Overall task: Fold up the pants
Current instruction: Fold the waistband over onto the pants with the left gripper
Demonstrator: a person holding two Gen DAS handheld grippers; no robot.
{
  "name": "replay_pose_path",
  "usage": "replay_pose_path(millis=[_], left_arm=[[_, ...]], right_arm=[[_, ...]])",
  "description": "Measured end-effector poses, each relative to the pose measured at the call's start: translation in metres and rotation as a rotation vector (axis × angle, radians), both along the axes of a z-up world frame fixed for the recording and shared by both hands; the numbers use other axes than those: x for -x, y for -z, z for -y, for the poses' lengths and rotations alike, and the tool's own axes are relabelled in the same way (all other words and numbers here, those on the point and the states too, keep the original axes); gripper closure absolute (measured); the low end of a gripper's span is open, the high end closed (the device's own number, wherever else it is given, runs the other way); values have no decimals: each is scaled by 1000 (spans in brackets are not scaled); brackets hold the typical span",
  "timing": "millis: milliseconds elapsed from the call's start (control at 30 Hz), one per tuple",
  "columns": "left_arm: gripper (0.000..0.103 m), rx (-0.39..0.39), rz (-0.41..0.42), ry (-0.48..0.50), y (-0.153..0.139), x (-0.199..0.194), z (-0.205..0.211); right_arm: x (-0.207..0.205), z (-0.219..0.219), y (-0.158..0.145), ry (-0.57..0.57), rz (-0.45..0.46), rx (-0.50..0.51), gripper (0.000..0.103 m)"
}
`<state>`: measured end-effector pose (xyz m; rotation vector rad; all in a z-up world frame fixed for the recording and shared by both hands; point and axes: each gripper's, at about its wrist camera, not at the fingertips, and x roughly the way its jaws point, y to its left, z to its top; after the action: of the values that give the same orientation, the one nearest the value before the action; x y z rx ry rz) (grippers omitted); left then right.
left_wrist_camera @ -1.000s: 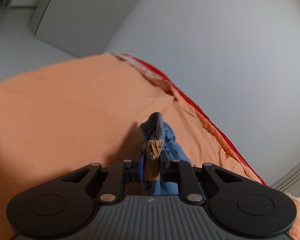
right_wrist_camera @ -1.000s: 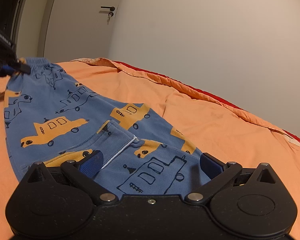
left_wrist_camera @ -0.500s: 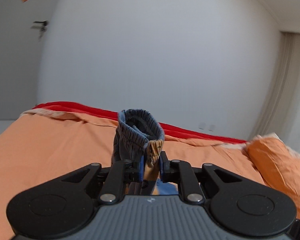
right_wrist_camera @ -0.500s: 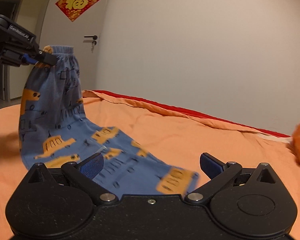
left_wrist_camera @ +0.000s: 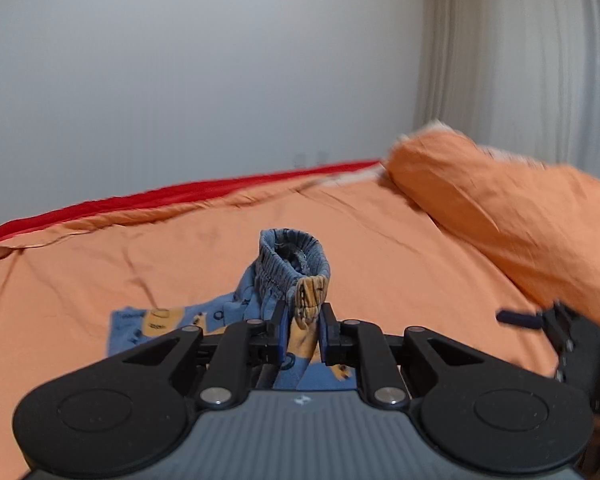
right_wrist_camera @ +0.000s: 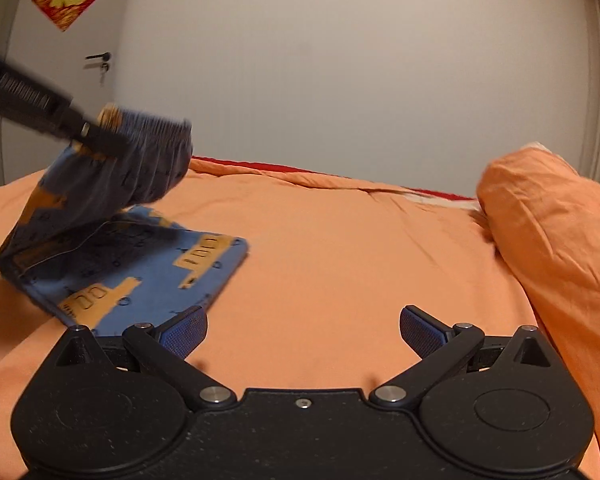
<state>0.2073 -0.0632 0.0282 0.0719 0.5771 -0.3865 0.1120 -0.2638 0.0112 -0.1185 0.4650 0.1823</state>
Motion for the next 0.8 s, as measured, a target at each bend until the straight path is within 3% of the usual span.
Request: replay_pose_path(millis=[200, 267, 333, 433, 600, 667, 800], left_arm=[[83, -104, -118, 89, 56, -1, 31], [76, -139, -110, 98, 65, 5, 34], [53, -146, -93, 109, 64, 16, 34], [38, -150, -66, 130, 60, 30, 32], [39, -241, -38, 158, 63, 43, 26], [52, -225, -61, 163, 64, 41, 19], [61, -184, -78, 169, 63, 38, 6]], right_arm=[[-10, 20, 13, 65, -55, -57, 1], [-15, 23, 16, 76, -80, -73, 1], [-17, 25, 19, 80, -88, -87, 1], [-19, 27, 21, 79, -104, -98, 1], [-21, 25, 22, 78, -120, -94, 1], [-21, 26, 19, 67, -109, -98, 1], [-24, 23, 0, -34, -106, -179, 3]])
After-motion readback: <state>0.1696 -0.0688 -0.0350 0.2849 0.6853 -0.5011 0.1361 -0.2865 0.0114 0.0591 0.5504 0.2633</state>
